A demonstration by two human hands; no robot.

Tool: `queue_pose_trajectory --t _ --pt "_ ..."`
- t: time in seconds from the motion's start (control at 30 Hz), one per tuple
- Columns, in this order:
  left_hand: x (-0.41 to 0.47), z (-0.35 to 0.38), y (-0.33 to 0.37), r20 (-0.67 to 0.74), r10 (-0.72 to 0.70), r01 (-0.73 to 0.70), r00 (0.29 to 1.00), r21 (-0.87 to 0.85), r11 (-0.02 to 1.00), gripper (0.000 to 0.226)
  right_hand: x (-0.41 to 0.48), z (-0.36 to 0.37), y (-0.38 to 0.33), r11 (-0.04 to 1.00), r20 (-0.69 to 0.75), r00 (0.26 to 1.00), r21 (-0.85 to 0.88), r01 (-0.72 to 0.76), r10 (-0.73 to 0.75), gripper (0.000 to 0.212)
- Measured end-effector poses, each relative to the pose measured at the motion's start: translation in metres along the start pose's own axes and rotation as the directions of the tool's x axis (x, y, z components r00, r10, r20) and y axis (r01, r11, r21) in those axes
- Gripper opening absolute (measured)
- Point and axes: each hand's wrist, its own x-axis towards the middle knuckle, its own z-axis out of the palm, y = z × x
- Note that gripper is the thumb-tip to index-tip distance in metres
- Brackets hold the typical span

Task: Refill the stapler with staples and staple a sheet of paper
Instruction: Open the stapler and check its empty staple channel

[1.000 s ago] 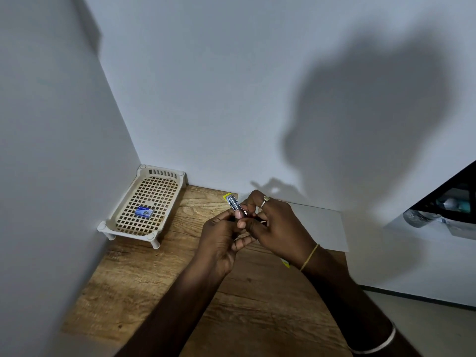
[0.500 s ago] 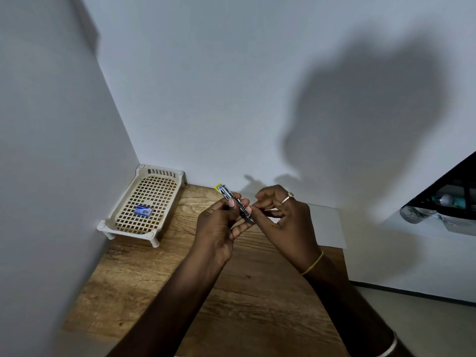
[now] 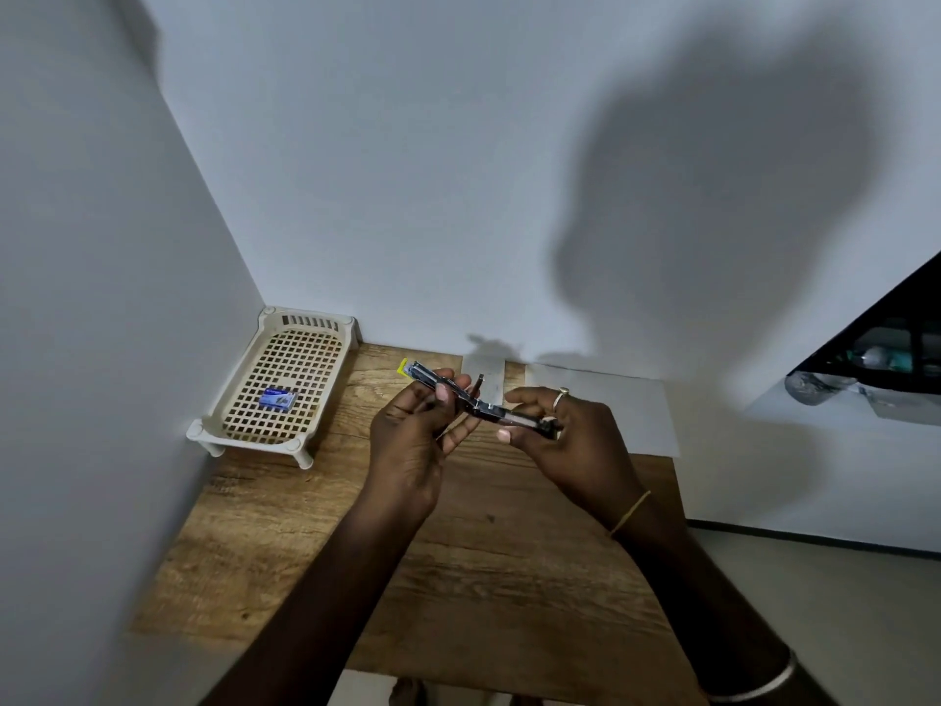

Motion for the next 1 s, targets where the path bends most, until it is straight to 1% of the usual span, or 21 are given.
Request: queue_pose_trajectory --t 0.1,0.17,0.27,0.33,0.37,0.47,0.5,0.57,0.67,0.7,0.8,0.9,1.0 --pt "0.006 -0.029 -0.009 0.067 -0.034 0.020 0.997 0.199 0.980 0.025 0.003 0.002 0.015 0.987 0.035 0.999 -0.160 -0.019 0.025 0.032" --pt "0.009 -0.049 -0.015 0.092 -0.065 0.031 0.994 0.335 0.942 0.029 0.002 0.008 0.030 0.965 0.075 0.995 -0.257 -0.041 0.063 0.030" --pt "0.015 -0.075 -0.024 0.149 -0.040 -0.046 0.988 0.535 0.843 0.028 -0.007 0.022 0.052 0.936 0.129 0.990 -0.351 -0.010 0.059 0.022" --pt "0.022 -0.090 -0.031 0.192 -0.013 -0.119 0.981 0.660 0.742 0.027 -0.016 0.034 0.065 0.921 0.161 0.985 -0.390 0.006 0.062 0.015" --pt "0.026 -0.097 -0.035 0.210 0.004 -0.158 0.978 0.726 0.670 0.027 -0.019 0.040 0.071 0.917 0.166 0.984 -0.399 0.009 0.063 0.016" --pt "0.035 -0.116 -0.053 0.248 0.052 -0.248 0.967 0.888 0.386 0.029 -0.027 0.059 0.091 0.905 0.164 0.983 -0.425 -0.011 0.089 0.021" --pt "0.038 -0.120 -0.059 0.257 0.047 -0.258 0.965 0.909 0.326 0.030 -0.029 0.065 0.097 0.894 0.170 0.980 -0.449 -0.014 0.101 0.022" --pt "0.043 -0.128 -0.071 0.286 0.033 -0.285 0.958 0.923 0.260 0.031 -0.031 0.077 0.109 0.867 0.194 0.973 -0.498 -0.010 0.124 0.021" --pt "0.054 -0.136 -0.085 0.364 0.051 -0.368 0.930 0.921 0.126 0.030 -0.031 0.092 0.122 0.848 0.218 0.963 -0.530 -0.021 0.160 0.020" --pt "0.057 -0.138 -0.088 0.379 0.050 -0.382 0.924 0.919 0.096 0.029 -0.031 0.095 0.126 0.846 0.225 0.959 -0.532 -0.027 0.172 0.019" --pt "0.063 -0.145 -0.098 0.395 0.039 -0.397 0.918 0.917 0.034 0.025 -0.030 0.104 0.137 0.844 0.236 0.951 -0.534 -0.045 0.200 0.018" --pt "0.068 -0.147 -0.105 0.404 0.030 -0.404 0.914 0.915 0.013 0.022 -0.031 0.108 0.145 0.838 0.231 0.947 -0.542 -0.064 0.222 0.020" --pt "0.073 -0.148 -0.109 0.413 0.024 -0.412 0.911 0.911 -0.019 0.024 -0.031 0.109 0.149 0.842 0.225 0.943 -0.532 -0.090 0.244 0.020"
